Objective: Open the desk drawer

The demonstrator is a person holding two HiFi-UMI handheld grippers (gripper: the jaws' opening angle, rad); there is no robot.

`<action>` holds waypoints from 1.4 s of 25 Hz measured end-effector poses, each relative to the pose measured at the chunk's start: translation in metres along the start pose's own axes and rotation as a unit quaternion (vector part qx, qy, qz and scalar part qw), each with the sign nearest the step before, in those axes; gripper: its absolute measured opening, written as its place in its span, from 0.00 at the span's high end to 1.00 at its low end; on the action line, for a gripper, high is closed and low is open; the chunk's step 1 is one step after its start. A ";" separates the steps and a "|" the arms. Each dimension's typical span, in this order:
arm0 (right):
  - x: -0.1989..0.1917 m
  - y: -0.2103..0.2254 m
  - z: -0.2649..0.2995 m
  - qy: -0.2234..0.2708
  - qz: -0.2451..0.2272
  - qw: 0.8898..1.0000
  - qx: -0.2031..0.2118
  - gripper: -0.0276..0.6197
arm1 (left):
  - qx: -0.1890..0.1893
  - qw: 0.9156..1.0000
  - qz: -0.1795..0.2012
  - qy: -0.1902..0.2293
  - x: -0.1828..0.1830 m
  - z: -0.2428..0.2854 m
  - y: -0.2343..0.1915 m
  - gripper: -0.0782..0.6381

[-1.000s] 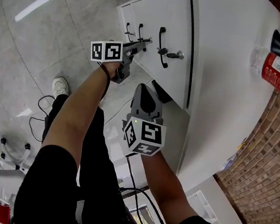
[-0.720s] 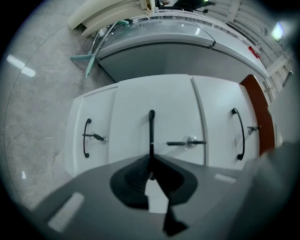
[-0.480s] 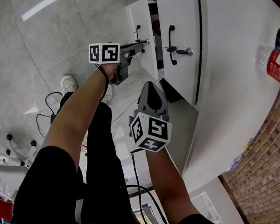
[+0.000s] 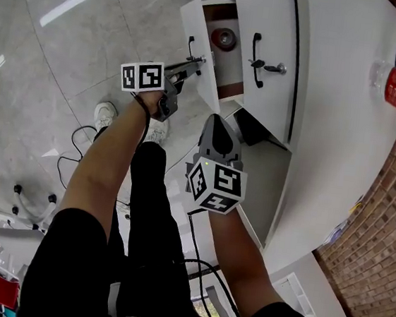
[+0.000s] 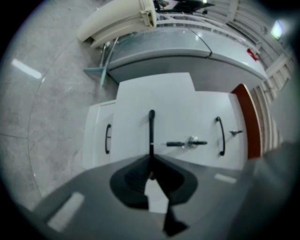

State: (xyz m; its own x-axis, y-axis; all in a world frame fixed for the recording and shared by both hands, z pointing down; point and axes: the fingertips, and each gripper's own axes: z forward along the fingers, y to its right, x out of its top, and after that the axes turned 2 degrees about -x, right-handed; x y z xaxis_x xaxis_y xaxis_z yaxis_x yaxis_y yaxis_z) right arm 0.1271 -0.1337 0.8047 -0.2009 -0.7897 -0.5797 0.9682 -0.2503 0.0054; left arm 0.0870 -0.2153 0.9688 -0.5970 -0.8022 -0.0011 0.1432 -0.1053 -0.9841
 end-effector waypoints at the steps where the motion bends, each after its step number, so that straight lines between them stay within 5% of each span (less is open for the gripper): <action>1: 0.000 0.000 -0.001 0.001 0.001 1.000 0.000 0.96 | 0.005 1.000 0.000 -0.001 0.000 -0.001 0.000 0.87; 3: 0.000 -0.001 -0.002 0.004 0.004 1.000 -0.001 0.96 | 0.031 0.999 0.021 -0.009 0.001 -0.005 -0.002 0.85; 5: 0.001 -0.002 -0.003 0.006 0.008 1.000 0.001 0.96 | 0.073 0.995 0.066 -0.022 0.001 -0.014 -0.005 0.73; 8: -0.002 -0.006 -0.006 0.005 0.013 1.000 0.005 0.96 | 0.137 0.980 0.142 -0.024 0.002 -0.045 -0.005 0.67; 10: -0.004 -0.012 -0.009 0.005 0.016 1.000 0.008 0.96 | 0.199 0.953 0.227 -0.017 0.006 -0.076 0.002 0.90; 13: -0.001 -0.019 -0.013 0.010 0.021 1.000 0.010 0.96 | 0.255 0.905 0.340 -0.014 0.011 -0.117 0.031 0.90; 18: 0.012 -0.029 -0.030 0.028 0.006 1.000 0.011 0.96 | 0.294 0.879 0.374 0.025 0.022 -0.174 0.094 0.90; 25: 0.073 -0.048 -0.090 0.077 0.018 0.997 0.018 0.96 | 0.311 0.852 0.417 0.057 0.049 -0.221 0.213 0.90; 31: 0.149 -0.068 -0.181 0.139 0.025 0.989 0.036 0.96 | 0.281 0.839 0.460 0.069 0.050 -0.234 0.356 0.90; 35: 0.203 -0.078 -0.226 0.193 0.031 0.979 0.048 0.96 | 0.258 0.817 0.510 0.081 0.061 -0.230 0.447 0.90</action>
State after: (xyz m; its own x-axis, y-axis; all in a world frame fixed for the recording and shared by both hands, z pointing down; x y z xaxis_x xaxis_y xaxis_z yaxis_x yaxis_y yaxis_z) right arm 0.0447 -0.1481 0.5019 -0.0529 -0.5383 -0.8411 0.9542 -0.2755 0.1163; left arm -0.0671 -0.1759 0.4883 -0.0498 -0.5429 -0.8383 0.9195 0.3028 -0.2507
